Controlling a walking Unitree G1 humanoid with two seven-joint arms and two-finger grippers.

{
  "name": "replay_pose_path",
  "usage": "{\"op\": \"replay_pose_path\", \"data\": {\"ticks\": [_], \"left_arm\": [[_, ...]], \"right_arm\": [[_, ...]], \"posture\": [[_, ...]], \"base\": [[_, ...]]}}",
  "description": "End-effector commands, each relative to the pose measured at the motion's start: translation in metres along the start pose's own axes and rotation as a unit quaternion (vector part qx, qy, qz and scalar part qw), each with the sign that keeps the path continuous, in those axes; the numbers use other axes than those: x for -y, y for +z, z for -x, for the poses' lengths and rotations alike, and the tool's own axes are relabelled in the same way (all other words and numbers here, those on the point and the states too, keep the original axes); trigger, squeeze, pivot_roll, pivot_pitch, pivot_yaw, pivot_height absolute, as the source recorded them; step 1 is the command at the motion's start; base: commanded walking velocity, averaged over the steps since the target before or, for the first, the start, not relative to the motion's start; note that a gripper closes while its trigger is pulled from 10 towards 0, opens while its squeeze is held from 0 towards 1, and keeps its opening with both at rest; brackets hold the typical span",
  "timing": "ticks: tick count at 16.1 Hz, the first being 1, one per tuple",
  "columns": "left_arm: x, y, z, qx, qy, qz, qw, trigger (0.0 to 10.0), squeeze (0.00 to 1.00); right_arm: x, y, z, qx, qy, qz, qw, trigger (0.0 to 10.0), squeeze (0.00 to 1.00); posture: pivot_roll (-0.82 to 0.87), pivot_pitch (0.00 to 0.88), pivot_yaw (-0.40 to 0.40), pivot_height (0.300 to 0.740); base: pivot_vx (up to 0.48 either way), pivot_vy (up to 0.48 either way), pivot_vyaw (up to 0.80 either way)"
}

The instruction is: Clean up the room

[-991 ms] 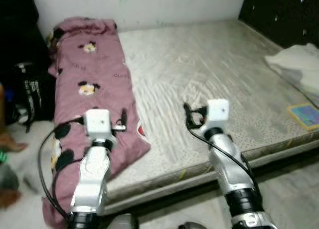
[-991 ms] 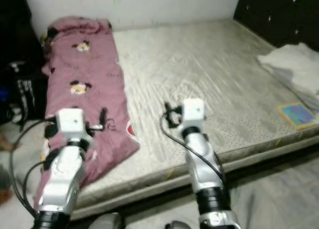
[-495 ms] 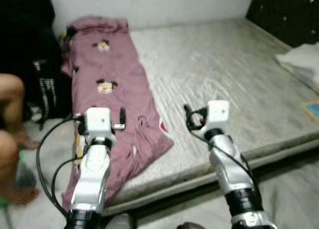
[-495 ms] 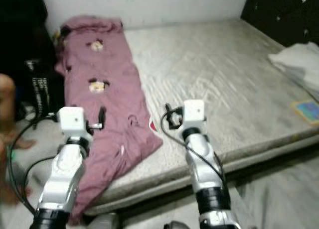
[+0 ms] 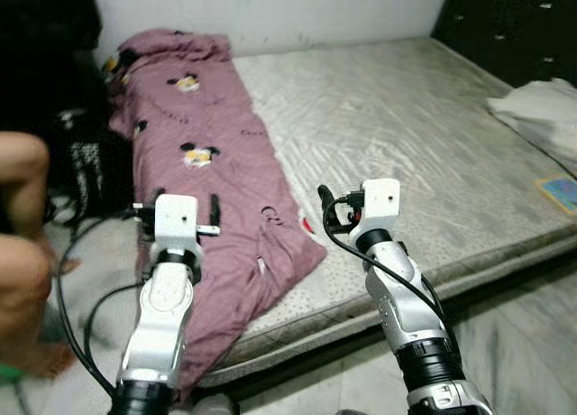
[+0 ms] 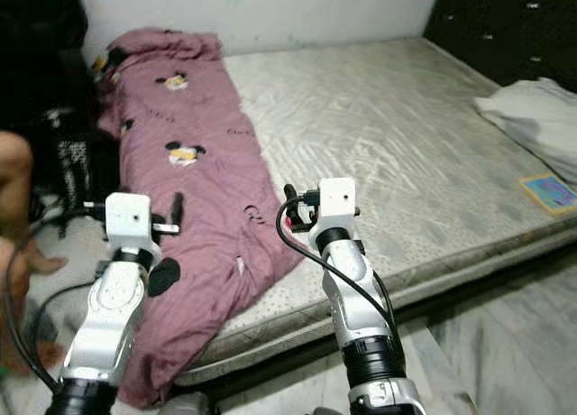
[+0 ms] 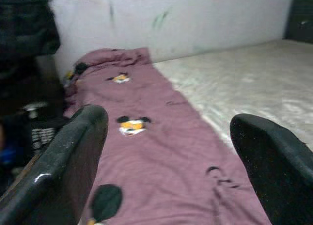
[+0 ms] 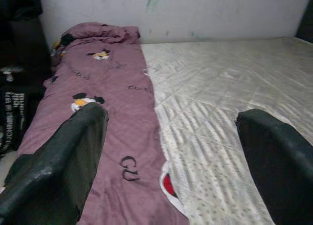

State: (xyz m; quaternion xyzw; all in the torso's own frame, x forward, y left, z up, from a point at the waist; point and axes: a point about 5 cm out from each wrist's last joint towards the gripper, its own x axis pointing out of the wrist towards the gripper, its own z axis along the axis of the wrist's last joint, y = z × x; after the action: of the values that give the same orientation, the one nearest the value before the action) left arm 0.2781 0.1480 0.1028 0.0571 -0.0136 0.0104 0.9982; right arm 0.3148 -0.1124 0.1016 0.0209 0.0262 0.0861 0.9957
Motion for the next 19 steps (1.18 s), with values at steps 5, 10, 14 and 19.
{"op": "replay_pose_path", "data": {"ticks": [5, 10, 14, 19], "left_arm": [[-0.004, 0.008, 0.001, 0.028, -0.007, 0.000, 1.000, 10.0, 0.00], [-0.002, 0.013, 0.004, 0.045, -0.031, 0.027, 0.998, 10.0, 0.00], [-0.014, 0.015, 0.010, 0.034, -0.014, 0.009, 0.999, 10.0, 0.00], [-0.044, 0.014, 0.024, 0.026, 0.060, -0.026, 0.998, 10.0, 0.00]], "right_arm": [[0.004, 0.004, 0.000, 0.010, -0.001, 0.022, 1.000, 10.0, 0.00], [0.006, 0.003, 0.001, 0.006, -0.006, 0.021, 1.000, 10.0, 0.00], [0.006, 0.003, 0.002, 0.007, -0.007, 0.017, 1.000, 10.0, 0.00], [0.010, 0.015, 0.009, 0.041, -0.025, -0.008, 0.999, 10.0, 0.00]], "posture": [[0.05, 0.000, -0.028, 0.740], [0.06, 0.000, -0.026, 0.740], [0.06, 0.015, -0.018, 0.740], [0.07, 0.055, -0.018, 0.740]], "base": [[0.000, 0.000, 0.43], [0.000, 0.000, 0.74], [0.000, 0.000, 0.62], [0.000, 0.000, 0.63]]}}
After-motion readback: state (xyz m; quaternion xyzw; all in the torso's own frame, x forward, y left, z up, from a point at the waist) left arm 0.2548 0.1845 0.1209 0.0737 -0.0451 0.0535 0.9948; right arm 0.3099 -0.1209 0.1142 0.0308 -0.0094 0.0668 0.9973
